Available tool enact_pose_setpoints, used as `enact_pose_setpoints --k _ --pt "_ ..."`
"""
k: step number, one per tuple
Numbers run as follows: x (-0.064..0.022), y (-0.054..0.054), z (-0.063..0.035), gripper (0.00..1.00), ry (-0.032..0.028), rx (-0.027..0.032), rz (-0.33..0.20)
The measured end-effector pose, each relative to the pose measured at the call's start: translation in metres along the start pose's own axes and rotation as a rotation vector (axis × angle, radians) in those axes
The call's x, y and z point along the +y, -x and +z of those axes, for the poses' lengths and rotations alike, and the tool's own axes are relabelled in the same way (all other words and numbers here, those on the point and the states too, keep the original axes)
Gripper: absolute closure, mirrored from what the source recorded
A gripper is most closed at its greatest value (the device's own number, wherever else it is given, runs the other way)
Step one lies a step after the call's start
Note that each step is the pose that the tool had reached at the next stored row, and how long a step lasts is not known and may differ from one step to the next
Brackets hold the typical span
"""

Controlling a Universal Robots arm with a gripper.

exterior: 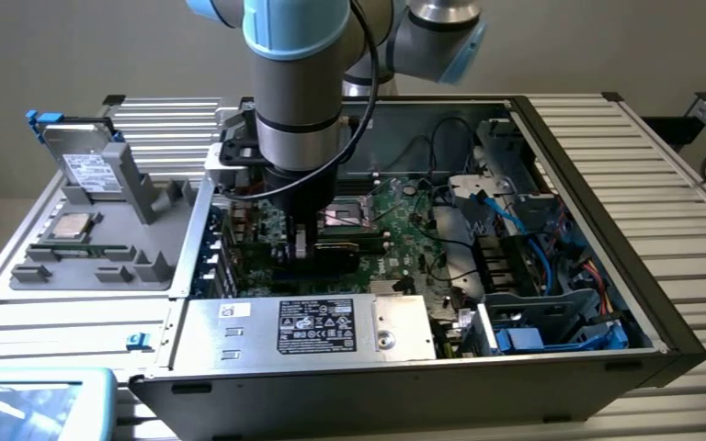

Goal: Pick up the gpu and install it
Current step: 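Insert the gpu into the slot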

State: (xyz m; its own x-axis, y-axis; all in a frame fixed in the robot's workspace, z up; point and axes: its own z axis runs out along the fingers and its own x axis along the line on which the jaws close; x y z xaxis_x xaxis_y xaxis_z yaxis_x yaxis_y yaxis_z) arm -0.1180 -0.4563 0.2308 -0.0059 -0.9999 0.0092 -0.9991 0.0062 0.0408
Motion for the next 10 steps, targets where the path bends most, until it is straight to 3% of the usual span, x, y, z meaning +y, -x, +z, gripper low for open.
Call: enact_pose_setpoints --k 10 --pt "0.0000 0.0000 0.0000 0.71 -0.0001 0.0001 0.000"
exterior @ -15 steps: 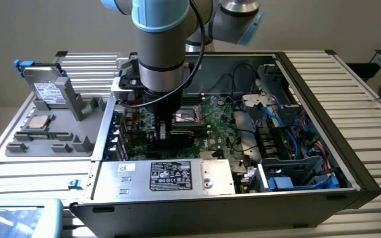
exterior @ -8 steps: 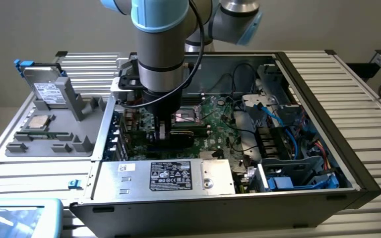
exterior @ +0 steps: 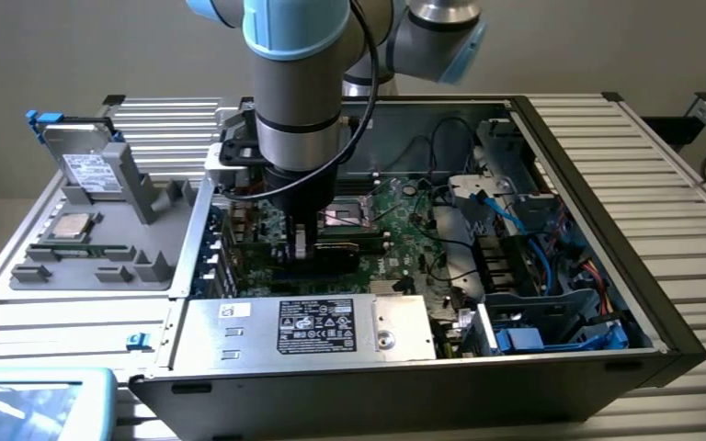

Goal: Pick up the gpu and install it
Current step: 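Insert the gpu into the slot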

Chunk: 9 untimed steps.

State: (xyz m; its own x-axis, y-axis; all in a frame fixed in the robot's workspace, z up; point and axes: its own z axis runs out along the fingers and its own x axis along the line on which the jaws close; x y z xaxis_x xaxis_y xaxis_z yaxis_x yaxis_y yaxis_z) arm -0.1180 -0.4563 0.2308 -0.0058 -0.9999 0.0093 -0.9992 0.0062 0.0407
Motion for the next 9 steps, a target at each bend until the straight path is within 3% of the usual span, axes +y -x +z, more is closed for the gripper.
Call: enact_pose_setpoints --k 9 --pt "-0.0001 0.0000 0.0003 0.71 0.0001 0.0002 0.000"
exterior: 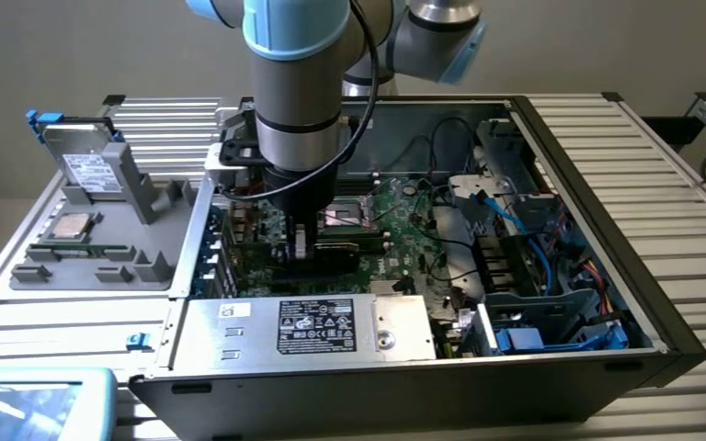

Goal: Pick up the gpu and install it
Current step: 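Insert the gpu into the slot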

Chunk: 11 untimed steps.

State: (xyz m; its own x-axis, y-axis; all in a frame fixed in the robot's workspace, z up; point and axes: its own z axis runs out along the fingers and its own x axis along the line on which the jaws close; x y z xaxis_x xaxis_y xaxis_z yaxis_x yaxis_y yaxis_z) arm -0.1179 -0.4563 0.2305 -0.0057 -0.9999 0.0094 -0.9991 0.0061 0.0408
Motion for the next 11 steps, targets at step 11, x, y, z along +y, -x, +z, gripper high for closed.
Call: enact_pose_setpoints --k 11 --pt "0.0000 0.0000 0.0004 0.71 -0.0001 -0.0001 0.000"
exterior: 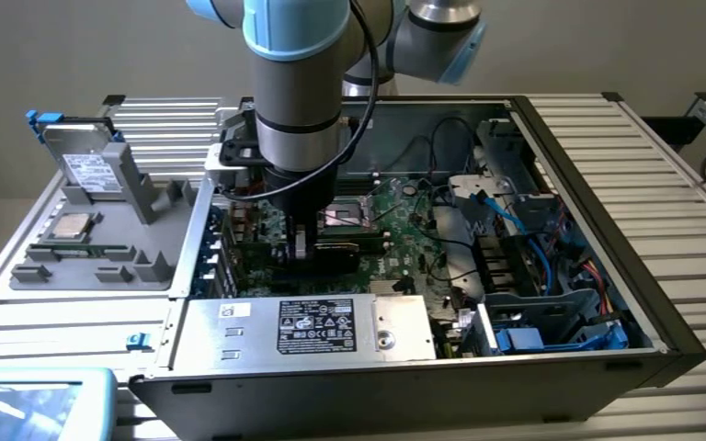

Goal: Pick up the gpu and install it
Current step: 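Insert the gpu into the slot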

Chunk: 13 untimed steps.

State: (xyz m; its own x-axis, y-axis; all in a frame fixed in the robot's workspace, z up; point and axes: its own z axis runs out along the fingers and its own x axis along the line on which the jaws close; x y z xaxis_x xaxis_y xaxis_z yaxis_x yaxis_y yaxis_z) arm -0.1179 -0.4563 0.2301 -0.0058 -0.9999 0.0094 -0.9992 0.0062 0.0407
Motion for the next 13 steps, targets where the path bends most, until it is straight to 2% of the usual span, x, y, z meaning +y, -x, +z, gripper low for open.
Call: enact_pose_setpoints --k 4,7,13 --pt "0.0000 0.0000 0.0002 0.71 -0.0002 0.0000 0.000" --pt "0.0005 0.0001 0.0004 0.71 -0.0059 -0.0001 0.000" --pt "0.0005 -0.0002 0.0007 0.71 -0.0063 0.0001 0.000"
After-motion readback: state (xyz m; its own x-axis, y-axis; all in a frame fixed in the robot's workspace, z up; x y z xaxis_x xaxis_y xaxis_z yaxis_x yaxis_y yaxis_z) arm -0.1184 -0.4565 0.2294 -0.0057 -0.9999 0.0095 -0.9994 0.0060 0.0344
